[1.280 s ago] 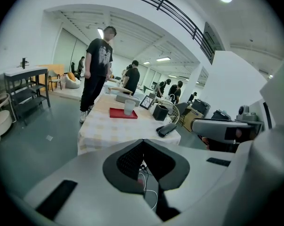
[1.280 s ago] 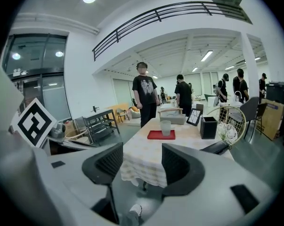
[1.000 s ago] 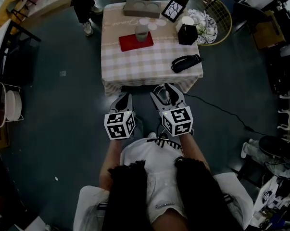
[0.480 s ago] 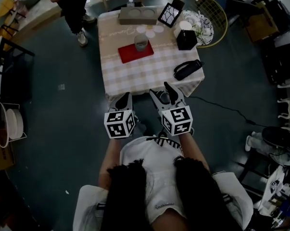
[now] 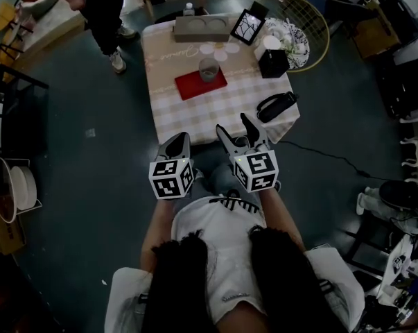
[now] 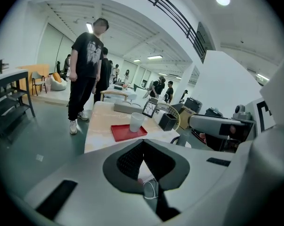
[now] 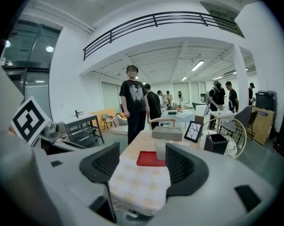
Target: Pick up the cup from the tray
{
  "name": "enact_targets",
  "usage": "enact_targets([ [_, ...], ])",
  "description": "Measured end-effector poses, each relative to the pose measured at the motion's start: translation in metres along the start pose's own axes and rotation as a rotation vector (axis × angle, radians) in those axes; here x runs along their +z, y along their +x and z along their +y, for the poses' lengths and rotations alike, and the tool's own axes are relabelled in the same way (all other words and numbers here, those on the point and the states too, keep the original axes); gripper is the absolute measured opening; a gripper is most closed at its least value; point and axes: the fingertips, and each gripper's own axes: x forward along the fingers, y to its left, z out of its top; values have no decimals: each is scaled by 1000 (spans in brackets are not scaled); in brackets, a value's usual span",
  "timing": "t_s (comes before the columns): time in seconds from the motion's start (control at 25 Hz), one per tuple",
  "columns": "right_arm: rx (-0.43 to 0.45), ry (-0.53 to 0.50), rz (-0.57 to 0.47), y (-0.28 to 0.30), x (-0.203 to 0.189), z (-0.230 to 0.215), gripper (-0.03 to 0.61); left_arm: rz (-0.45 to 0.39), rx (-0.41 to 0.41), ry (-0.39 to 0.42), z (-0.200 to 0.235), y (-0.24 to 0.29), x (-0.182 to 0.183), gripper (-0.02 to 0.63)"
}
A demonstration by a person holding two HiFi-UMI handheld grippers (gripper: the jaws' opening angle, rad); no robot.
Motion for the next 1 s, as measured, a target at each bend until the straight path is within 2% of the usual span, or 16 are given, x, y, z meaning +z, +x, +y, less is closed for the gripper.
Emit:
enact_targets([
  [0.12, 25, -24, -17, 10, 7, 3, 303, 7, 13, -9, 10, 4, 2, 6],
  [0.28, 30, -29, -22, 27, 9, -1, 359, 8, 29, -17, 20, 10, 8, 6],
  [0.64, 80, -49, 9, 77, 11, -20, 368, 0, 111, -57, 48, 36, 26, 6],
  [0.76, 116, -61, 33, 98, 10, -25, 377, 16, 131, -51, 51, 47, 29, 6],
  [0.88, 117, -61, 37, 118, 11, -36, 379, 34, 141, -35, 51, 62, 31, 6],
  [1.0, 120, -34, 17, 136, 14, -43, 403, 49, 152, -60, 56, 73, 33, 6],
])
